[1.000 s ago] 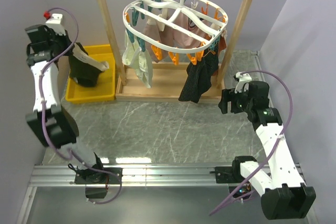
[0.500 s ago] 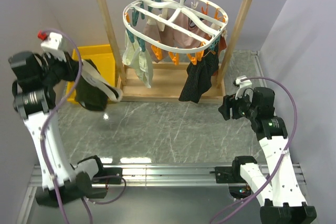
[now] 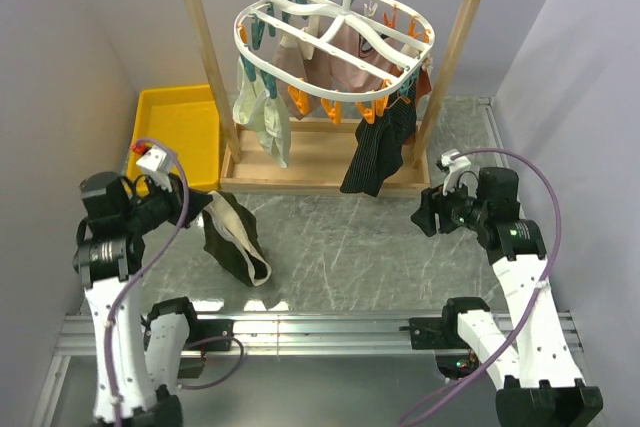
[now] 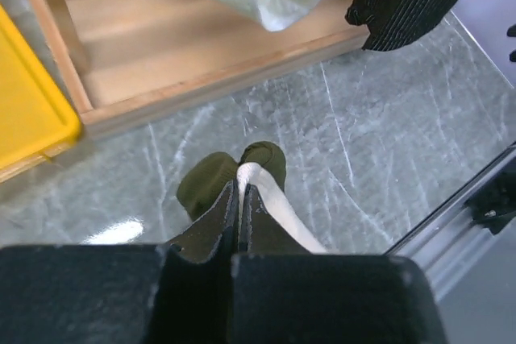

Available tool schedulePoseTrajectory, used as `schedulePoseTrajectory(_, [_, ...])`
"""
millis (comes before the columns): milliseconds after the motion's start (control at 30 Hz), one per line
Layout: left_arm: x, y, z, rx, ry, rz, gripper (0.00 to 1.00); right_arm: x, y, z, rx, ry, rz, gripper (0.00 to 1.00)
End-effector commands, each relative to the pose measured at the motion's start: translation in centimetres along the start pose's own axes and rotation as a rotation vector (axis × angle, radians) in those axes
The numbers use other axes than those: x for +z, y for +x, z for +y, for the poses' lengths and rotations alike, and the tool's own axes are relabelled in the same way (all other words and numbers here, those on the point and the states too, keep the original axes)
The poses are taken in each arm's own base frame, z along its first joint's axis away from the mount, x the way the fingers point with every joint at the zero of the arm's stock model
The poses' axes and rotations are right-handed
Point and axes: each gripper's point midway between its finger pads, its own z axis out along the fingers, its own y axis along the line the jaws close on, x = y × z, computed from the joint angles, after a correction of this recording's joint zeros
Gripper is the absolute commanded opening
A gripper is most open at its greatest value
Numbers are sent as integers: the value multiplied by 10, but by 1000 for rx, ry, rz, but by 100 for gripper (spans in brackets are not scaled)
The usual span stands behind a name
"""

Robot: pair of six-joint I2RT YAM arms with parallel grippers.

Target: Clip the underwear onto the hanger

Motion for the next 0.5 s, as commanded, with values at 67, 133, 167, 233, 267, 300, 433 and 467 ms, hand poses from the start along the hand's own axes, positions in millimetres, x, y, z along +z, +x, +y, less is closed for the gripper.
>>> schedulePoseTrajectory(67, [51, 3, 27, -160, -71, 57, 0, 3, -11, 1, 5, -33, 0, 65])
schedulePoseTrajectory(133, [73, 15, 30, -270, -109, 100, 0, 5, -12, -1, 10, -31, 4, 64])
schedulePoseTrajectory(167, [81, 17, 27, -359, -121, 103, 0, 6, -12, -1, 11, -32, 3, 63])
schedulePoseTrajectory(233, [98, 19, 32, -415, -188, 92, 0, 10, -13, -3, 21, -31, -2, 62])
schedulePoseTrajectory(267, [106, 20, 34, -493, -219, 89, 0, 11, -14, -2, 34, -31, -6, 62])
schedulePoseTrajectory(300, [113, 15, 31, -506, -215, 72, 0, 14, -15, -3, 40, -38, -14, 60])
schedulePoseTrajectory(433, [132, -5, 24, -617, -164, 27, 0, 24, -20, 3, 72, -81, -30, 55])
schedulePoseTrajectory(467, [137, -5, 22, -671, -154, 24, 0, 26, -20, 5, 88, -92, -29, 54])
